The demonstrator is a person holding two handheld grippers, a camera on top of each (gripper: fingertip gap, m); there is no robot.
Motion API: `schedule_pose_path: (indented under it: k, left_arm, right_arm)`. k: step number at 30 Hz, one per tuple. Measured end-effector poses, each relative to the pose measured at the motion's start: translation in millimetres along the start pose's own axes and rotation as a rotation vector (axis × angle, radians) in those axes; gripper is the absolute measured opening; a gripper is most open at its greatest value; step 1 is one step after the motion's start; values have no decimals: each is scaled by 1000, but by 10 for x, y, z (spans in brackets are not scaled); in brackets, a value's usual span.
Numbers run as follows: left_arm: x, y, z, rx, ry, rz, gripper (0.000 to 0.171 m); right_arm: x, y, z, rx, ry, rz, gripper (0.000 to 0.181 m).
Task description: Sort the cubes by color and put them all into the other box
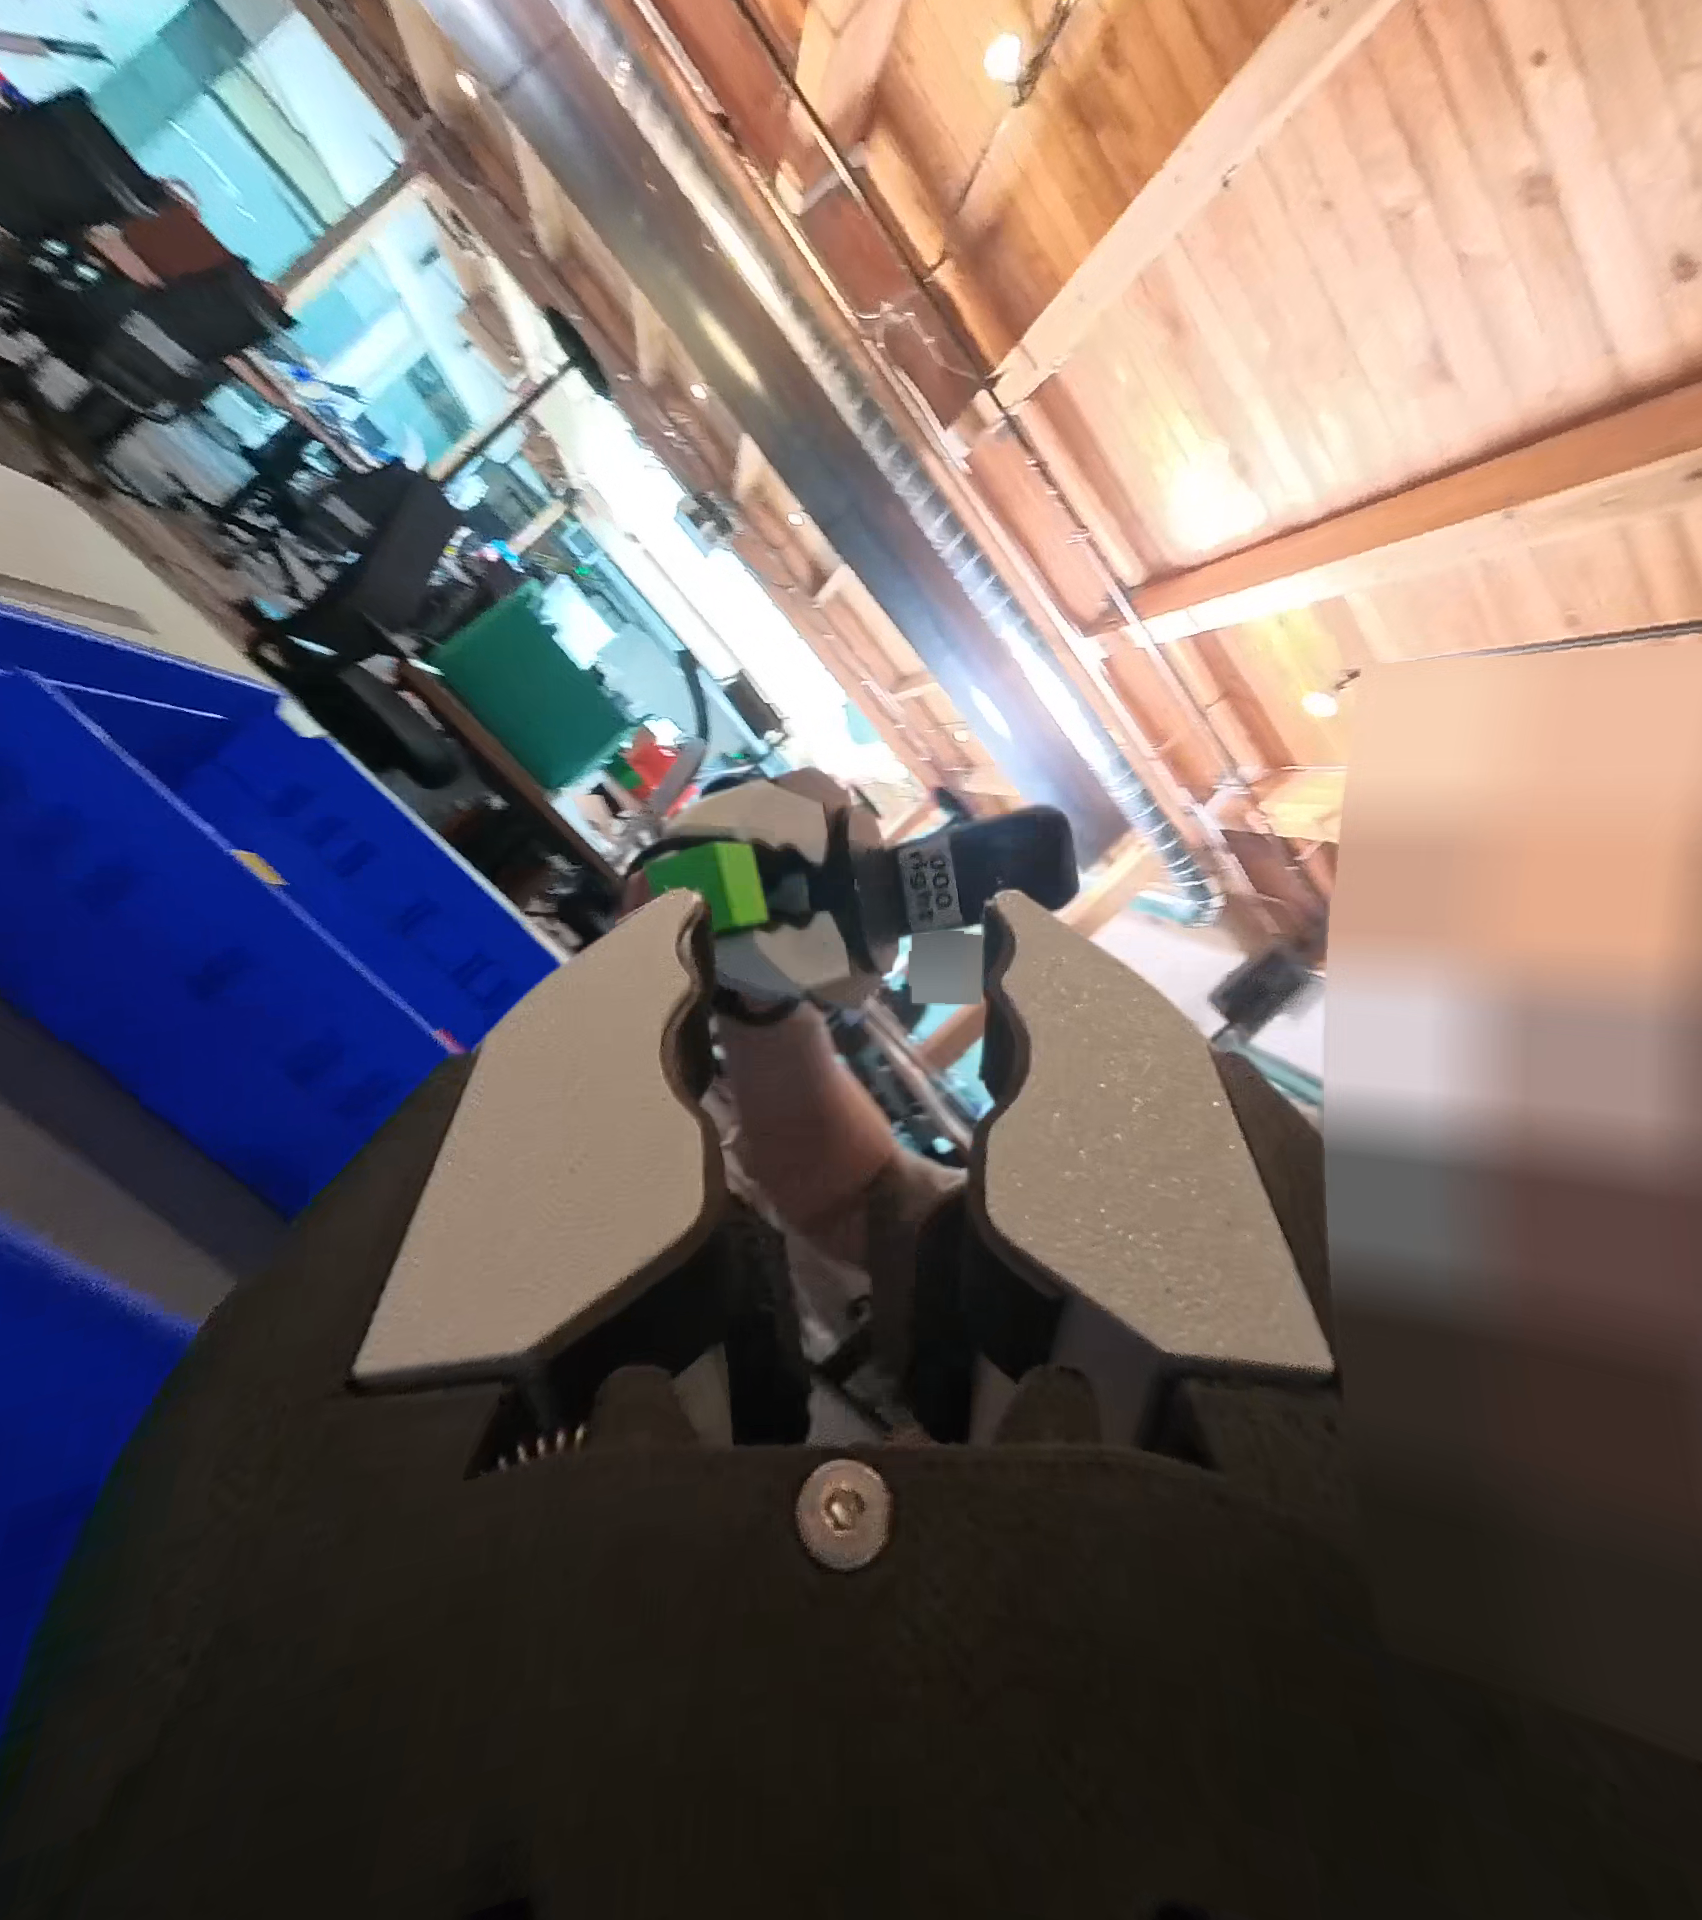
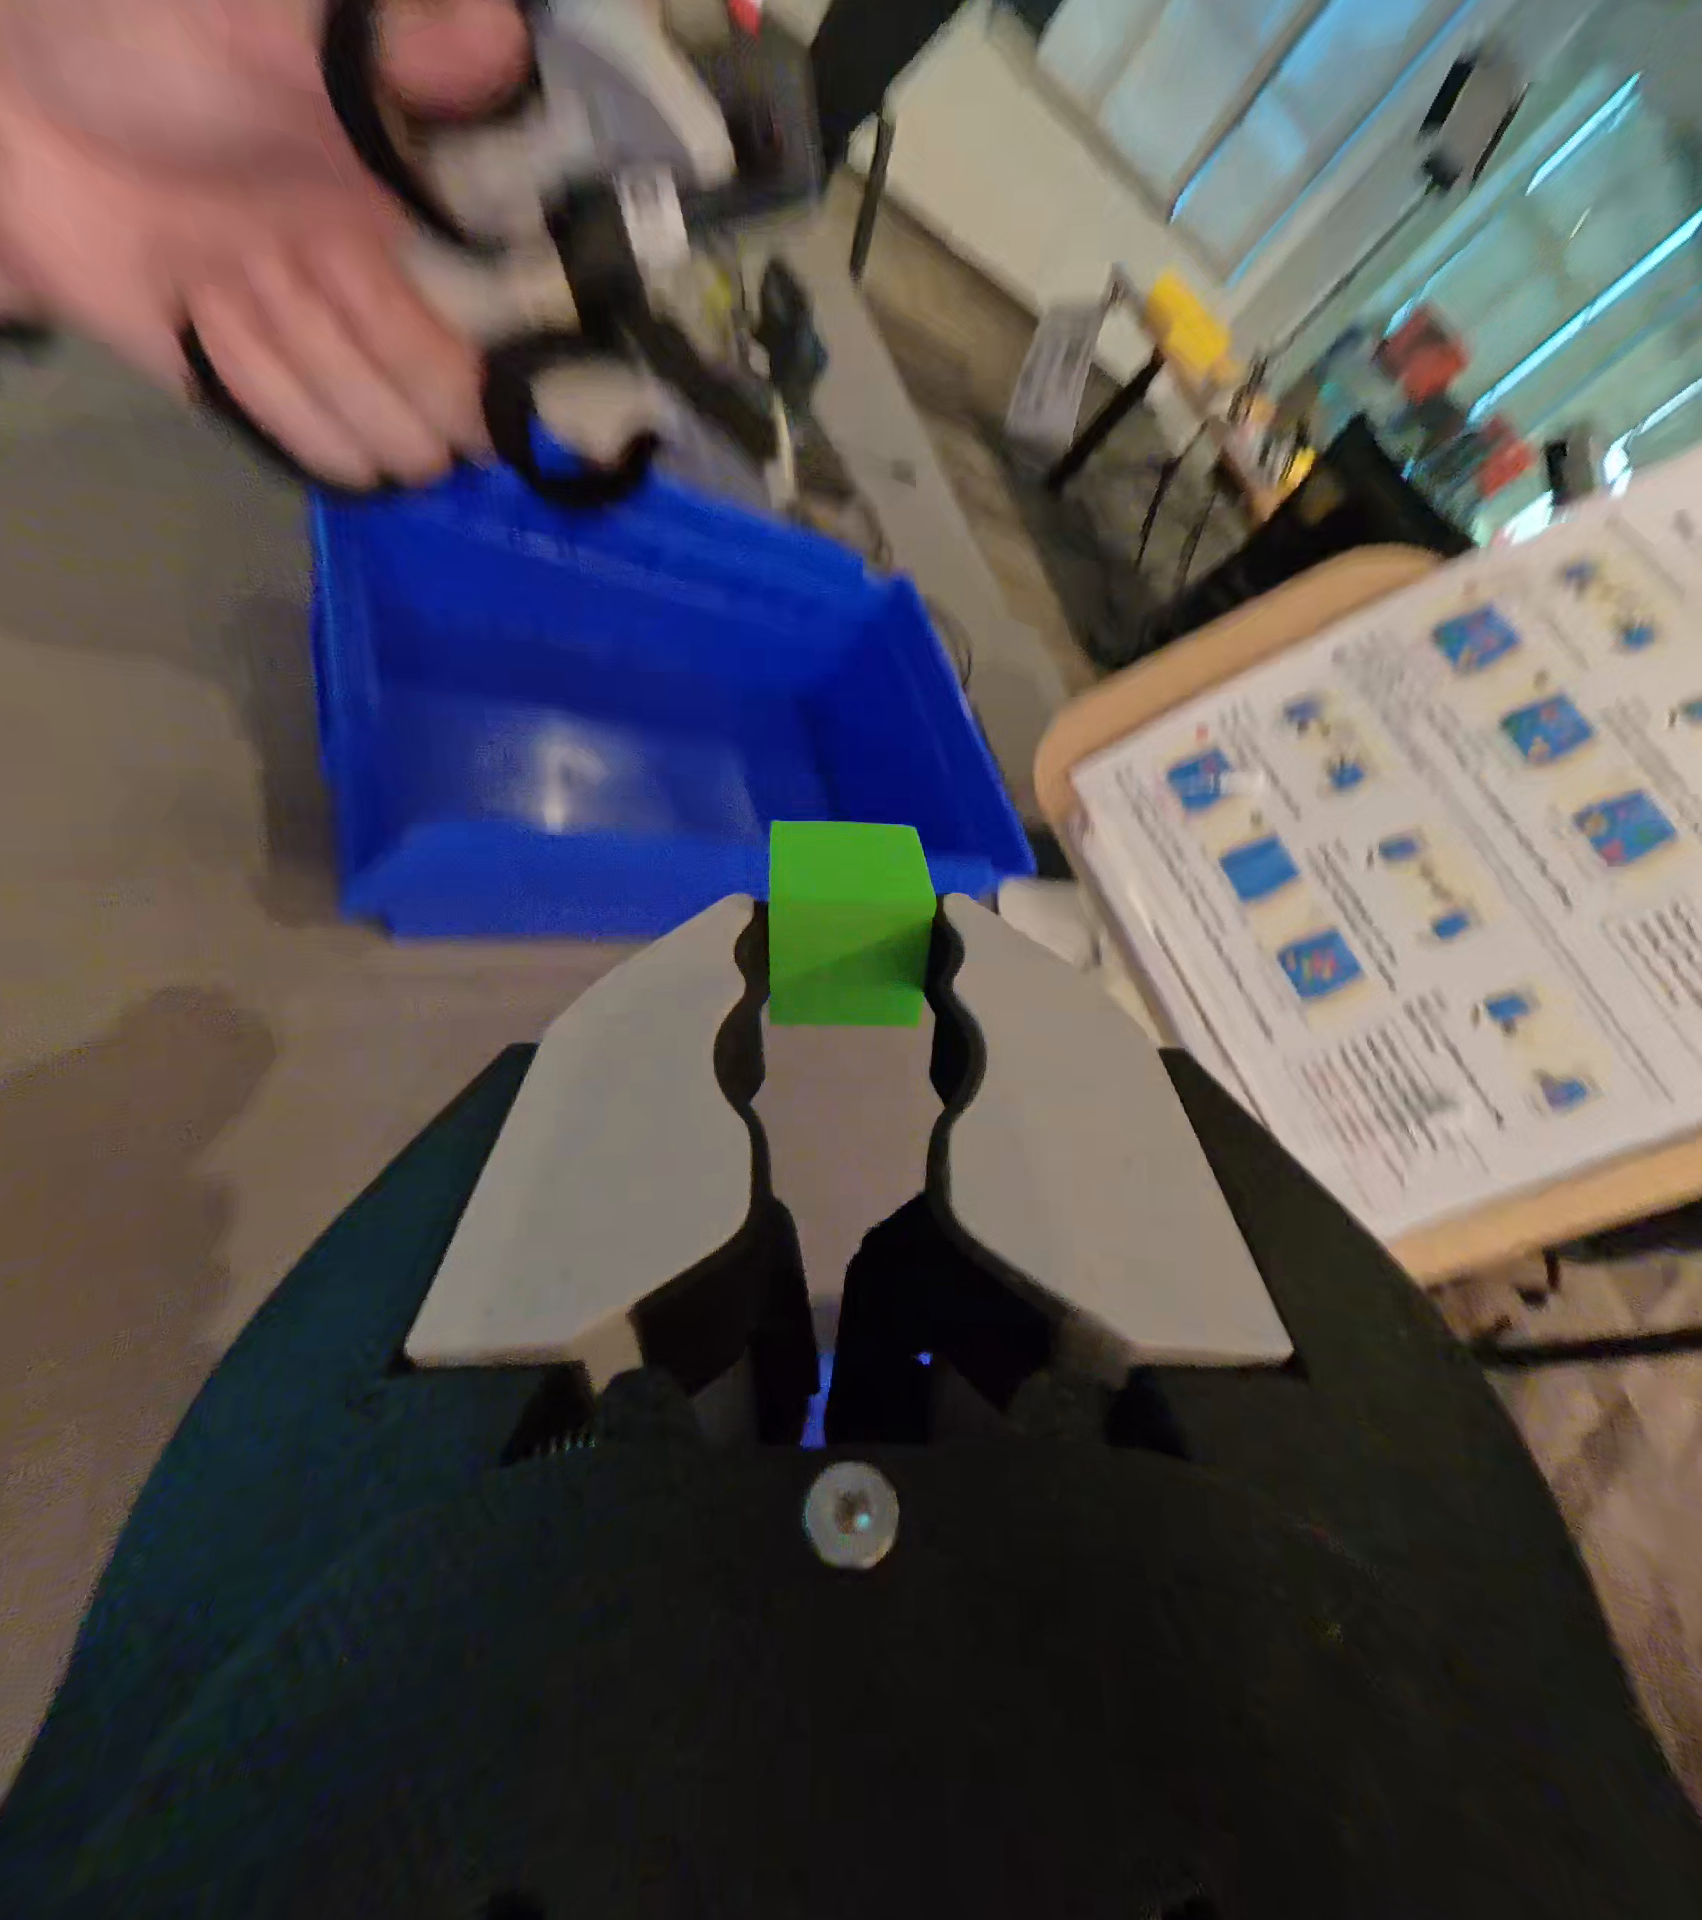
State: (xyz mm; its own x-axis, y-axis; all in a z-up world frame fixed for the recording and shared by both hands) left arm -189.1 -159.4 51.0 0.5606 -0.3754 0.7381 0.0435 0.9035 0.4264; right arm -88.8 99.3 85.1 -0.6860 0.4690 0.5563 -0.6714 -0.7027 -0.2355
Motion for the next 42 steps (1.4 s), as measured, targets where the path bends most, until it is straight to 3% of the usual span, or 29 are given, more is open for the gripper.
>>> schedule_pose_path:
  k: [6, 13, 21, 42]
  left_arm:
    - [240, -309, 65, 17, 93, 77, 45]
    - [429, -245, 108, -36, 144, 78, 42]
    - [462, -347, 80, -58, 146, 103, 42]
    - [560, -411, 163, -73, 207, 118, 41]
  right_arm:
    - [227, -514, -748, -505, 111, 239, 29]
    - [42, -429, -1458, -853, 187, 477, 29]
    - [-56, -207, -1694, -932, 225, 581, 29]
    - [-186, -16, -1650, -991, 244, 687, 29]
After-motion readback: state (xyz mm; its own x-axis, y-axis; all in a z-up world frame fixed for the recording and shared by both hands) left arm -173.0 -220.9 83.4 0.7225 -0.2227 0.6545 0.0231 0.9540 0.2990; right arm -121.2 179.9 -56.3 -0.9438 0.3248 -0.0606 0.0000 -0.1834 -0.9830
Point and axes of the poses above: each gripper's, where its closed fingertips meet, y out along the fingers, z out of its top, x = y × z across the jaws, the point moved 10 cm from there along -y, back along the fingers, and after that the axes turned 7 degrees about x, right-handed, at the moved point
